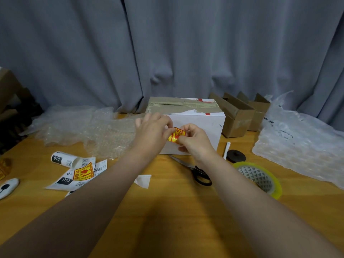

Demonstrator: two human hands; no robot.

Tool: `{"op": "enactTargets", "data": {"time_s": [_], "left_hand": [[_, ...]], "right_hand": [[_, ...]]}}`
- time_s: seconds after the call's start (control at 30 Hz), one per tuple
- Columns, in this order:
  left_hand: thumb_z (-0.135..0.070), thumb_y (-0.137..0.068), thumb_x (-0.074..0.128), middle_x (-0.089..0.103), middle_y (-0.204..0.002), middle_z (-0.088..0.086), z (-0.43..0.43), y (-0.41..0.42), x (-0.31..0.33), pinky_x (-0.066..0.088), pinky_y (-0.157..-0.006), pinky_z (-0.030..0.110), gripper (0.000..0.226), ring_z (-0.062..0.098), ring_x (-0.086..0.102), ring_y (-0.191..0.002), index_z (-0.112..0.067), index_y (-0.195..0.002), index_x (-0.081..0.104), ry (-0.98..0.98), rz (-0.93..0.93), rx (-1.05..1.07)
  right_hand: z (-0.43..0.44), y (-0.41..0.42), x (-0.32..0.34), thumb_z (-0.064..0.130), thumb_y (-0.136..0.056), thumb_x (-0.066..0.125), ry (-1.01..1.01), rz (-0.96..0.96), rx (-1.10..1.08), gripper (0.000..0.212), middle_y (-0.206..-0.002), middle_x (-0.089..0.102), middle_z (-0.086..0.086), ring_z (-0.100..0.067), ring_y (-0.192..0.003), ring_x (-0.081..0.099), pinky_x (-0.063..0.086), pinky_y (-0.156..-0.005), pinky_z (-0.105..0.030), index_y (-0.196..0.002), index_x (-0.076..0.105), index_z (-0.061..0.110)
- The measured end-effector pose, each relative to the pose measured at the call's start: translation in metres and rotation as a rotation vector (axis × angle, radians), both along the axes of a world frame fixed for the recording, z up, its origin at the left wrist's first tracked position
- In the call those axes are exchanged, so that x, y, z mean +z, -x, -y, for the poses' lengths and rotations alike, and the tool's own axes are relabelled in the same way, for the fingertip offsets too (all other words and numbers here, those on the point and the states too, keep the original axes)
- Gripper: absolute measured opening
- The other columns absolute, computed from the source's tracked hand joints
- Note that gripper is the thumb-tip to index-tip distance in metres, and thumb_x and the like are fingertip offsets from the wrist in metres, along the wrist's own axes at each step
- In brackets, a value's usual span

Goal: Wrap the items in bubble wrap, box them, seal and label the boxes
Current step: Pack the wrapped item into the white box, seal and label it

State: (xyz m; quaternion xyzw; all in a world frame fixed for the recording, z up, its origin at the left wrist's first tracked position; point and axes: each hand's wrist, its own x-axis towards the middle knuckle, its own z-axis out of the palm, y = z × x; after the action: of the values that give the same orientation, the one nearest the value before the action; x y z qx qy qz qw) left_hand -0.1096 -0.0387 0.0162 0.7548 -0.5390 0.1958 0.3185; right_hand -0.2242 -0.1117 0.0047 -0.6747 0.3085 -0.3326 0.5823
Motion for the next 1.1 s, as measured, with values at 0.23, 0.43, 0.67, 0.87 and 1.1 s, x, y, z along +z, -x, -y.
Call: {"op": "enactTargets", "data": {"time_s": [0.23, 0.43, 0.67, 0.87, 1.1], "left_hand": [[-0.030, -0.080, 0.070, 0.048, -0.136, 0.007, 0.014, -0.007, -0.004, 0.010, -0.105, 0.042, 0.010, 0.029, 0.031, -0.133, -0.020, -0.078, 0.070, 0.013, 0.192, 0.033], [-0.025, -0.082, 0.067, 0.054, -0.130, 0.005, 0.022, -0.011, -0.015, 0.009, -0.108, 0.041, 0.010, 0.026, 0.038, -0.131, -0.016, -0.076, 0.068, 0.022, 0.147, 0.019], [-0.026, -0.080, 0.069, 0.060, -0.119, 0.002, 0.024, -0.011, -0.016, 0.015, -0.100, 0.037, 0.011, 0.021, 0.052, -0.115, -0.017, -0.075, 0.066, 0.084, 0.138, 0.026], [-0.027, -0.080, 0.069, 0.059, -0.117, 0.002, 0.028, -0.013, -0.018, 0.017, -0.099, 0.039, 0.012, 0.021, 0.053, -0.112, -0.017, -0.075, 0.066, 0.093, 0.186, 0.060], [-0.030, -0.077, 0.071, 0.059, -0.113, 0.002, 0.034, -0.013, -0.022, 0.019, -0.096, 0.040, 0.015, 0.024, 0.053, -0.107, -0.017, -0.073, 0.064, 0.103, 0.233, 0.104]], "right_hand": [[0.016, -0.010, -0.006, 0.020, -0.089, 0.067, 0.289, -0.099, -0.243, 0.010, -0.073, 0.055, 0.003, -0.013, -0.072, 0.055, 0.050, -0.071, -0.031, -0.085, 0.059, 0.015], [0.013, -0.016, -0.019, 0.018, -0.090, 0.065, 0.467, -0.068, -0.362, 0.020, -0.075, 0.049, 0.010, -0.009, -0.074, 0.052, 0.046, -0.069, -0.023, -0.103, 0.051, 0.014], [0.014, -0.018, -0.023, 0.019, -0.091, 0.064, 0.488, -0.030, -0.405, 0.022, -0.077, 0.052, 0.000, -0.016, -0.075, 0.057, 0.050, -0.067, -0.029, -0.099, 0.044, 0.014], [0.016, -0.021, -0.022, 0.021, -0.092, 0.062, 0.525, -0.044, -0.421, 0.019, -0.075, 0.052, 0.003, -0.014, -0.071, 0.056, 0.051, -0.065, -0.031, -0.094, 0.044, 0.015], [0.018, -0.024, -0.024, 0.023, -0.095, 0.057, 0.562, -0.068, -0.448, 0.016, -0.069, 0.050, 0.009, -0.007, -0.063, 0.051, 0.045, -0.058, -0.025, -0.091, 0.045, 0.014]]}}
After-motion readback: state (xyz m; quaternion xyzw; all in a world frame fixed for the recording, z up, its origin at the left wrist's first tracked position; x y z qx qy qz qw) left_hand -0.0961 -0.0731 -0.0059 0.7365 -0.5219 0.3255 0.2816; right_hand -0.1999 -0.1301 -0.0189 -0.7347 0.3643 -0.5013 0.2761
